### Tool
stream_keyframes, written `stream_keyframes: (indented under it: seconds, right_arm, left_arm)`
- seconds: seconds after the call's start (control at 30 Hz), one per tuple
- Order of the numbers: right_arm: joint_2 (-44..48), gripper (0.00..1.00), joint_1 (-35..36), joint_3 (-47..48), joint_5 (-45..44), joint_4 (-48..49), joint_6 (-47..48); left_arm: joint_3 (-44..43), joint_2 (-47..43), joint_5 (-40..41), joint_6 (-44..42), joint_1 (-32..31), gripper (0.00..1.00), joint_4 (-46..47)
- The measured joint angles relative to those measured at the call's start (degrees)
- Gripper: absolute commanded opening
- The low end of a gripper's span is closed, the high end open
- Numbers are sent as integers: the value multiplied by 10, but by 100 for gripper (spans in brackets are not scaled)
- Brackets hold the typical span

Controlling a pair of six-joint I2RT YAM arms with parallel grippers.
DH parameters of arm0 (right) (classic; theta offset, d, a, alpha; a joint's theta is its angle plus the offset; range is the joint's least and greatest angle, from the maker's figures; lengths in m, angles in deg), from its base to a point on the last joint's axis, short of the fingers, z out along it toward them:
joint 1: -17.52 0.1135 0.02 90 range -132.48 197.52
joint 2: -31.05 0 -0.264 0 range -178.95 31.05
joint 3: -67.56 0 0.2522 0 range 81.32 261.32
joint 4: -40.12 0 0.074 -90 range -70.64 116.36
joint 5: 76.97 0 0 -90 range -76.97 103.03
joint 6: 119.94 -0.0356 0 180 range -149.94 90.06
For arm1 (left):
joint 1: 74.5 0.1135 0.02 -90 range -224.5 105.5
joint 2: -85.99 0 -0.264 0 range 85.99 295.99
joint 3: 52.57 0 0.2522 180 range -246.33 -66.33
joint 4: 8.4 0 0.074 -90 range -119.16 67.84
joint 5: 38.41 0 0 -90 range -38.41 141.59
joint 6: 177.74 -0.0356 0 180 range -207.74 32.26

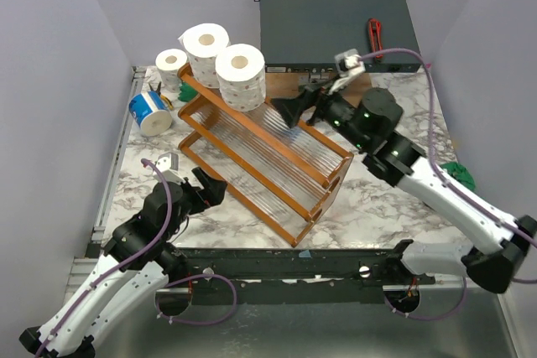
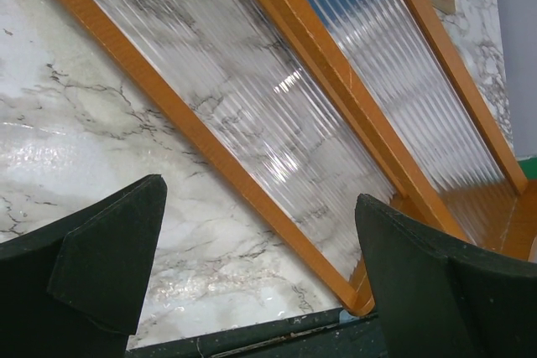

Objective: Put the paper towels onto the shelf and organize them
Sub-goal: Adjust the paper towel on the shelf, then pick up the paper towel from the center of the board.

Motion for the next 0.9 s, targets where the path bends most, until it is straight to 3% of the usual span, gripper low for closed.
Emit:
stream_keyframes:
  seconds: [0.23, 0.43, 0.6, 0.9]
  right_arm:
    - [167, 100, 1, -81, -141, -62, -50]
    - [255, 100, 2, -176, -278, -151, -105]
    - [293, 100, 2, -207, -384, -253, -170]
    - [305, 100, 2, -174, -538, -422, -276]
  left_arm:
    - [0, 12, 1, -5, 2, 99, 1]
    - [-10, 44, 4, -12, 5, 99, 11]
    - [-21, 67, 7, -10, 6, 99, 21]
    - [-18, 89, 0, 11, 13, 99, 35]
